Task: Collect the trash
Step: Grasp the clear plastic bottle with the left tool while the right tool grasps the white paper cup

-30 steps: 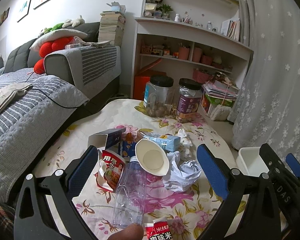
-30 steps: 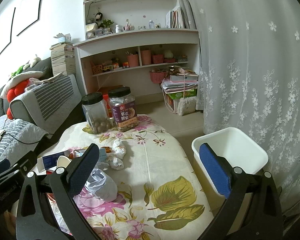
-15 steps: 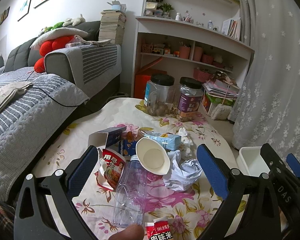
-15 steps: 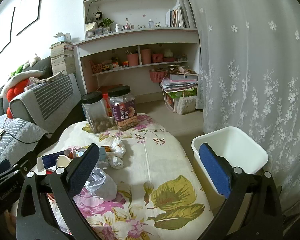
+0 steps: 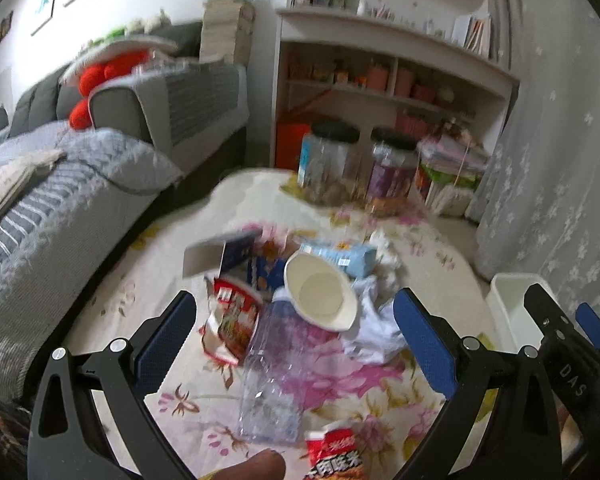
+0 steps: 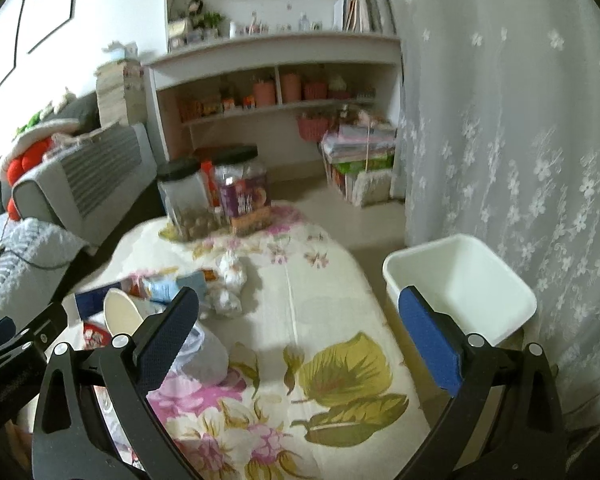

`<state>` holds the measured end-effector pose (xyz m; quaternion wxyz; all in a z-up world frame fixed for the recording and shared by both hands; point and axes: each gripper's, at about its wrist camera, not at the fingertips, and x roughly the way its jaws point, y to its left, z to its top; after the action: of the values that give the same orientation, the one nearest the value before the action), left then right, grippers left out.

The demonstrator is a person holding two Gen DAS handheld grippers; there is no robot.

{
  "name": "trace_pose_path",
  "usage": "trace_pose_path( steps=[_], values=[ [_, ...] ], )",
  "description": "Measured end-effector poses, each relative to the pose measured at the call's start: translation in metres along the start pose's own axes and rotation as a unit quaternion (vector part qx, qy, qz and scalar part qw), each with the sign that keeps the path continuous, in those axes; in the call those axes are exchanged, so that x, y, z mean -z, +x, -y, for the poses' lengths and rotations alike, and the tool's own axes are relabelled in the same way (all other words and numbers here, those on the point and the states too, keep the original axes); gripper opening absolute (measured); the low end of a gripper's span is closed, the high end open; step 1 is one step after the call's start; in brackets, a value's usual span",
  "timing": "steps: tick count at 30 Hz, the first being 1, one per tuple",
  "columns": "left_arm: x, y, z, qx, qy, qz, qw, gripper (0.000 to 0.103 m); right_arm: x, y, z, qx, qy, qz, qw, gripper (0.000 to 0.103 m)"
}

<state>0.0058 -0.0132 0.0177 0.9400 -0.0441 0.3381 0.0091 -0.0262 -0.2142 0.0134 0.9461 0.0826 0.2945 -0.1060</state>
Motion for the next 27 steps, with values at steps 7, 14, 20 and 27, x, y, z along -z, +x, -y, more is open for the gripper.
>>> trace_pose_path(
  steps=[7,14,20,27],
  values=[
    [0.001,0.038,-0.021,0.02,-0.011,-0.113,0.9933,0.096,0.008,0.025,-0.006,-0.017,-0.007,-0.08,0.997,0.096],
    [0.028,0.082,-0.032,0.023,-0.044,-0.251,0.9666,0.096,0.017,0.043,-0.007,-0.045,-0.004,-0.153,0.987,0.096],
    [0.043,0.104,-0.033,0.024,-0.05,-0.295,0.9539,0.096,0.024,0.047,-0.01,-0.064,-0.018,-0.19,0.979,0.096],
    [0.041,0.134,-0.015,0.01,0.008,-0.337,0.9416,0.089,0.034,0.05,-0.019,-0.079,-0.046,-0.217,0.972,0.096]
  ],
)
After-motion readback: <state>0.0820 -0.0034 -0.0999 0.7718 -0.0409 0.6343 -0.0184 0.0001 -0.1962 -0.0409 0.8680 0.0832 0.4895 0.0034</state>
